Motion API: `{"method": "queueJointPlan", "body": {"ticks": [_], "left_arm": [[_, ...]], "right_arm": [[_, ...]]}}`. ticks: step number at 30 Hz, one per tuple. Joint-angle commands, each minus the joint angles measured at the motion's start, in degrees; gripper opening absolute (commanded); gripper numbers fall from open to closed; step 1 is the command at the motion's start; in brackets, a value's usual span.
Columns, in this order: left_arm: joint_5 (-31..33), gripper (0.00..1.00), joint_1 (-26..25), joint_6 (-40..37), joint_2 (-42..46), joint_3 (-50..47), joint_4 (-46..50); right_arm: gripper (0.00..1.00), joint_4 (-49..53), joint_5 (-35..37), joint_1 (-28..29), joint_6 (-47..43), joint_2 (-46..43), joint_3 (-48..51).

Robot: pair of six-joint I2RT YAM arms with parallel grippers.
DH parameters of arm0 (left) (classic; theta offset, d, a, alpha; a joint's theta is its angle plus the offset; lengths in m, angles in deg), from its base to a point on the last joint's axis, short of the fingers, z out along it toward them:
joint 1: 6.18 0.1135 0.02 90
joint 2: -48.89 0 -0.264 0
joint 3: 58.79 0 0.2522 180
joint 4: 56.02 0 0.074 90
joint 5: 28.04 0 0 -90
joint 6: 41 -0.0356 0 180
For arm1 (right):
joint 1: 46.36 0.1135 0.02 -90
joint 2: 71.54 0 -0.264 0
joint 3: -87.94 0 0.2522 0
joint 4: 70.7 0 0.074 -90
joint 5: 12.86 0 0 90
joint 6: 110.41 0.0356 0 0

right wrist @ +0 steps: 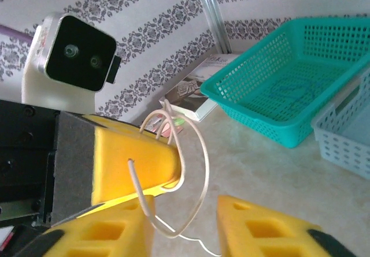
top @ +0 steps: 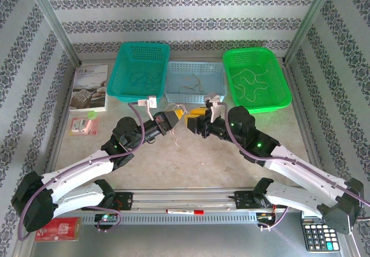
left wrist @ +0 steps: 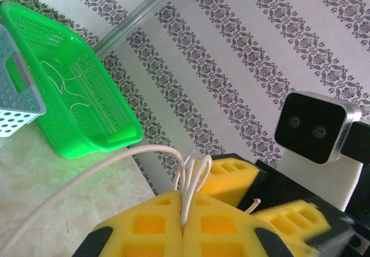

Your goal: Untangle the cables

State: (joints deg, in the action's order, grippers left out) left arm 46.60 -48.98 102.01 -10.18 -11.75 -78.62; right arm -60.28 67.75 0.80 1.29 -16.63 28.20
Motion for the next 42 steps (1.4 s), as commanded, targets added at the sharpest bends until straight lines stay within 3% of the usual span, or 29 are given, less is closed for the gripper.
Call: {"method": "queueJointPlan", "body": {"ticks": [1, 7, 10, 11, 14, 15, 18, 21, 25, 30, 42], "left_arm": [[-0.45, 0.0, -0.66, 0.79, 1.29, 1.94, 0.33], [-1.25, 0.0, -0.66, 0.17, 1.2, 1.99, 0.32], [-1.58, 0.0, -0.61, -0.57, 1.34, 1.86, 0.32], [-1.68, 0.08, -0.63, -0.99, 1.5, 1.64, 0.23], [-1.46, 0.58, -0.53, -3.19, 2.99, 1.25, 0.97], [-1.19, 0.69, -0.53, -4.34, 3.95, 1.16, 2.05], [-0.9, 0.89, -0.52, -9.24, 7.5, 0.99, 6.66], [-0.09, 0.97, -0.37, -15.32, 11.75, 0.86, 12.27], [0.15, 1.0, -0.01, -25.92, 15.59, 1.75, 21.21], [-1.55, 1.0, 0.18, -35.53, 14.15, 3.62, 27.77], [-6.45, 0.98, 0.18, -39.35, 4.03, 8.73, 24.58]], "right_arm": [[0.23, -2.44, 1.87, 0.66, -0.51, 0.09, -2.09], [0.0, -2.22, 2.9, 0.24, -0.6, -0.64, -2.41], [0.0, -1.63, 3.22, -0.84, -0.42, -1.47, -2.79], [0.0, -1.35, 3.23, -1.25, -0.41, -1.72, -2.87], [0.0, 0.31, 3.73, -2.68, -0.47, -2.42, -3.65], [0.0, 1.12, 3.68, -3.1, -0.75, -2.61, -4.01], [0.0, 3.29, 3.61, -4.5, -1.62, -3.62, -5.18], [0.0, 5.16, 2.8, -5.6, -2.52, -4.37, -6.31], [0.0, 7.68, 0.5, -6.46, -4.14, -5.19, -8.16], [0.0, 10.03, -2.19, -7.04, -5.08, -5.76, -9.97], [0.0, 9.71, -6.9, -6.53, -2.21, -5.89, -10.51]]}}
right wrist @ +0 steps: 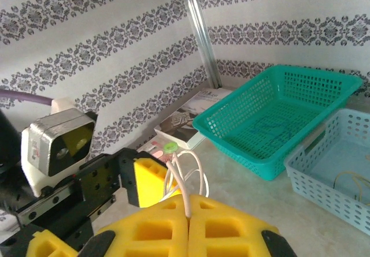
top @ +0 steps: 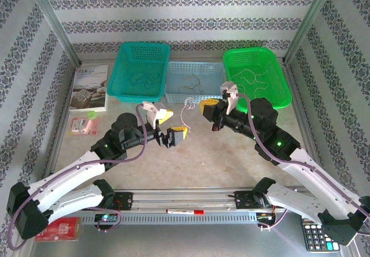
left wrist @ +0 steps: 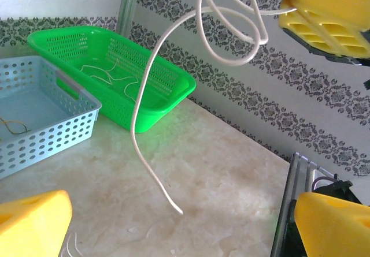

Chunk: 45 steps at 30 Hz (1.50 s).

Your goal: Untangle the cables

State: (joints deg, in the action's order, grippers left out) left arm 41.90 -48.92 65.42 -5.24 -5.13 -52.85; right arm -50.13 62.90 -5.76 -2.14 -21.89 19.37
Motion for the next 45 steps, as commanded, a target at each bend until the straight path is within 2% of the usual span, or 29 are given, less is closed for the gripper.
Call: {"method": "queueJointPlan", "body": {"ticks": [1, 8, 14, 17, 23, 24, 29, 37, 45], "left_arm": [[-1.79, 0.98, 0.11, -2.9, -1.52, 2.33, -1.63], [-0.46, 0.9, 0.2, -3.59, -4.72, 2.56, -4.4], [2.43, 0.76, 0.63, -3.36, -5.88, 2.32, -7.91], [1.96, 0.58, 0.82, -2.87, -6.57, 2.34, -9.64], [0.7, 0.06, 0.98, -1.18, -7.82, 1.83, -11.48], [0.94, 0.0, 1.0, -0.88, -7.82, 1.63, -11.55], [2.5, 0.0, 1.34, 0.26, -5.75, -1.03, -11.84], [4.7, 0.0, 2.55, 1.27, 0.91, -6.43, -9.42], [6.5, 0.0, 4.31, 1.67, 6.48, -9.66, -6.48]], "right_arm": [[0.0, -0.52, -2.2, 0.23, 1.37, -0.69, -1.57], [0.0, -1.38, -3.68, 1.33, 3.14, -1.65, -1.66], [0.0, -2.24, -4.32, 2.17, 4.44, -2.26, -1.07], [0.0, -2.67, -4.14, 2.26, 4.89, -2.45, -0.59], [0.0, -2.77, -3.19, 1.96, 4.69, -2.88, -0.44], [0.0, -2.6, -2.85, 1.67, 4.51, -3.1, -0.44], [0.0, -1.75, -0.48, -2.26, 4.66, -5.09, 0.1], [0.0, -1.65, 0.2, -15.18, 8.1, -8.48, 1.9], [0.0, -1.96, 0.71, -23.77, 10.89, -9.82, 3.55]]}}
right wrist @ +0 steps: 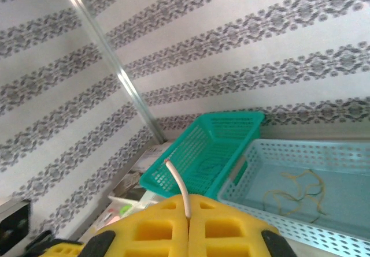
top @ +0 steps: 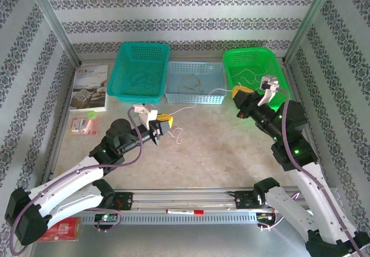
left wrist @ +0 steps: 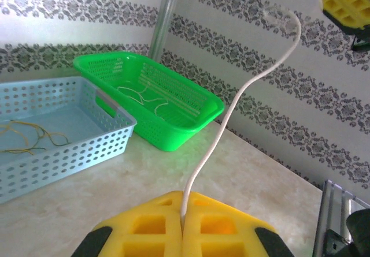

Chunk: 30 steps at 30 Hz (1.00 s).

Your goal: Untangle the cables

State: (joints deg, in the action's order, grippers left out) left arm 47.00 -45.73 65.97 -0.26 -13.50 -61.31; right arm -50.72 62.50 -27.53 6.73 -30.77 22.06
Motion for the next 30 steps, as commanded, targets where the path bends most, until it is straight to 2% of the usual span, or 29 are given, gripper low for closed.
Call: {"method": "queueJointPlan", "body": {"ticks": [1, 7, 15, 19, 21, 27, 30], "left_arm": [[1.58, 0.0, 1.31, 1.21, 2.04, -1.62, 2.22], [2.06, 0.0, 2.28, 1.65, 4.03, -3.27, 3.02], [3.67, 0.0, 3.16, 1.44, 6.06, -4.0, 4.4], [2.14, 0.0, 3.19, 1.84, 6.44, -3.05, 3.89], [1.22, 0.0, 3.25, 2.13, 6.14, -2.3, 3.34], [-0.47, 0.34, 3.25, 3.31, 5.47, 0.17, 2.27], [-0.6, 0.59, 3.25, 3.76, 5.18, 1.32, 2.35]], "right_arm": [[0.0, -1.38, 1.31, -3.23, 2.41, -1.15, 0.96], [0.0, -1.88, 0.5, -9.25, 5.0, -1.89, 1.62], [0.0, -1.79, 1.89, -13.2, 7.43, -2.28, 1.14], [0.0, -4.99, -4.45, -12.84, 9.18, 0.06, -1.35], [0.0, -6.19, -6.41, -10.87, 9.38, 1.58, -2.99], [0.0, -6.7, -4.0, 0.07, 4.76, 7.92, -12.49], [0.0, -6.66, -4.33, 3.09, 3.92, 13.33, -19.64]]}}
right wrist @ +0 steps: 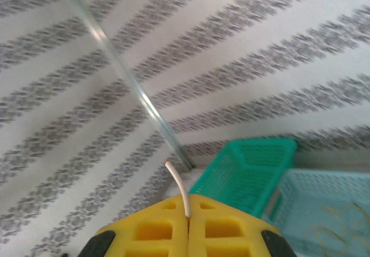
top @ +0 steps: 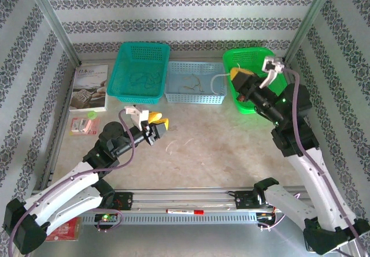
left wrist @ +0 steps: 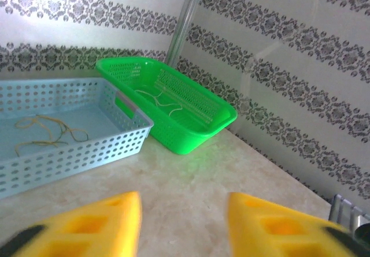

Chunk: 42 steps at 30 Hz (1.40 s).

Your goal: Untangle the cables

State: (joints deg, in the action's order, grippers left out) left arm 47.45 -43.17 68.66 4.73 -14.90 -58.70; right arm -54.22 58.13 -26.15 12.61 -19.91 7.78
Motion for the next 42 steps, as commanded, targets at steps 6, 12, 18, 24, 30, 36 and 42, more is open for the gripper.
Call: {"method": "queueJointPlan", "body": {"ticks": [6, 12, 18, 24, 30, 36, 42], "left_arm": [[0.78, 1.0, 0.66, 2.32, 0.48, 3.35, 0.32], [2.34, 1.0, 0.69, 3.25, 0.7, 3.9, 1.64], [3.87, 1.0, 0.7, 3.28, 0.39, 4.87, 3.31], [5.57, 1.0, 0.7, 3.23, 0.27, 5.08, 4.57], [6.39, 1.0, 0.69, 2.28, -0.58, 5.98, 5.78], [6.77, 1.0, 0.69, 0.82, -1.87, 7.8, 6.17], [5.72, 1.0, 0.77, 0.77, -3.29, 8.49, 5.04]], "right_arm": [[0.0, -2.72, -0.31, 3.27, -3.62, 12.9, -19.52], [0.0, -1.44, 1.41, 2.42, -6.0, 21.97, -32.91], [0.0, -1.36, 1.98, 0.47, -6.0, 31.67, -45.27], [0.0, -0.32, 3.2, -3.92, -5.88, 41.06, -57.08], [0.0, 4.82, 4.71, -12.37, -4.36, 49.69, -71.1], [0.0, 5.94, 7.72, -18.61, -4.11, 50.84, -73.79], [0.0, 9.26, 13.08, -18.77, -8.11, 48.33, -66.49]]}}
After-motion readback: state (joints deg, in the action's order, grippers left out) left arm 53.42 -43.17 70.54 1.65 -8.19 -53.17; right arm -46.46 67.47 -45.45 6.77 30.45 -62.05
